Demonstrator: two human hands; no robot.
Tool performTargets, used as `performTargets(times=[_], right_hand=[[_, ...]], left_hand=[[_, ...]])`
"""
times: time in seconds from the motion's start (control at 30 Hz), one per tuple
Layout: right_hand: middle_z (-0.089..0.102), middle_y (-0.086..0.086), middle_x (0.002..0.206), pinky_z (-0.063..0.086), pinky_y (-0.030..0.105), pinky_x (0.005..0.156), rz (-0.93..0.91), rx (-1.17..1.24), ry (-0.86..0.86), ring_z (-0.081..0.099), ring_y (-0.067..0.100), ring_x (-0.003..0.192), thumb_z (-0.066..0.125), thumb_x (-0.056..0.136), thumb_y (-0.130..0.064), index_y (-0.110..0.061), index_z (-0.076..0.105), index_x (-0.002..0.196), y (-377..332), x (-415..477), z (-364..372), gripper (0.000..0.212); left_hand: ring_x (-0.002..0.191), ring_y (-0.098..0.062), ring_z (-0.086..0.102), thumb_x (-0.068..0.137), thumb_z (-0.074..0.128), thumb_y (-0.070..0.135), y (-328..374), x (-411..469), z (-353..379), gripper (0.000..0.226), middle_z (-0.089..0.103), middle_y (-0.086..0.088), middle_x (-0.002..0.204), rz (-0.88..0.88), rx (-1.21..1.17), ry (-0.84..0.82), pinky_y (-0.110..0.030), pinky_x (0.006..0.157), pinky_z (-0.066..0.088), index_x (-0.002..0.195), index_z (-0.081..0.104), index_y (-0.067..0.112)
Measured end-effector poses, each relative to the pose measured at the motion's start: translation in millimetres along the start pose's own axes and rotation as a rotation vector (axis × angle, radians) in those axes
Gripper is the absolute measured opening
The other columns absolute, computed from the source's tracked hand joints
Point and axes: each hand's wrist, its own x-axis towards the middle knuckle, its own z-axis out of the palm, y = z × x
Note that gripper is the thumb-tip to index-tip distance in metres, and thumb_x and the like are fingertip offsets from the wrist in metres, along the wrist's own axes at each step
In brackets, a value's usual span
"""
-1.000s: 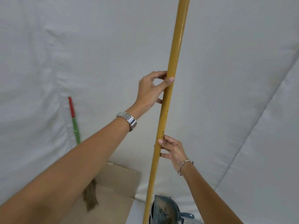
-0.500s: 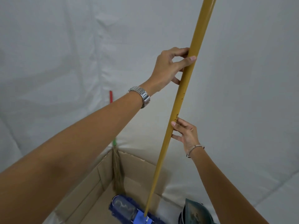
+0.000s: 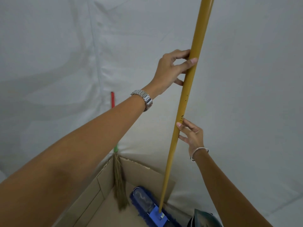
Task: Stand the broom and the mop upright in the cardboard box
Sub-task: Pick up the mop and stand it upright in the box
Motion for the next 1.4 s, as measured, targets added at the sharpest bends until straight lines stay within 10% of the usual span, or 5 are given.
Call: performTargets(times=[0.8, 1.4], right_hand=[[0.072, -0.011, 0.080, 0.055, 0.018, 0.056, 0.095, -0.113, -0.197, 0.069, 0.001, 0.075, 0.072, 0.073, -0.012, -0.029, 0.072, 0.085, 97.0, 202.4, 148.8, 0.021], [0.074, -0.021, 0.076, 0.055, 0.018, 0.055, 0.061, -0.114, -0.077, 0.068, -0.002, 0.078, 0.073, 0.069, -0.027, -0.035, 0.072, 0.080, 141.6, 306.4, 128.5, 0.014]], left_hand=[[0.089, -0.030, 0.070, 0.085, 0.066, 0.014, -157.7, 121.4, -187.5, 0.041, 0.060, -0.006, 0.110, -0.126, 0.054, 0.166, -0.045, 0.059, 0.062, 0.123, 0.057, 0.000], [0.086, -0.024, 0.070, 0.084, 0.068, 0.020, -257.0, 216.0, -170.6, 0.046, 0.062, -0.002, 0.101, -0.174, 0.002, 0.098, -0.043, 0.060, 0.062, 0.126, 0.055, 0.005]])
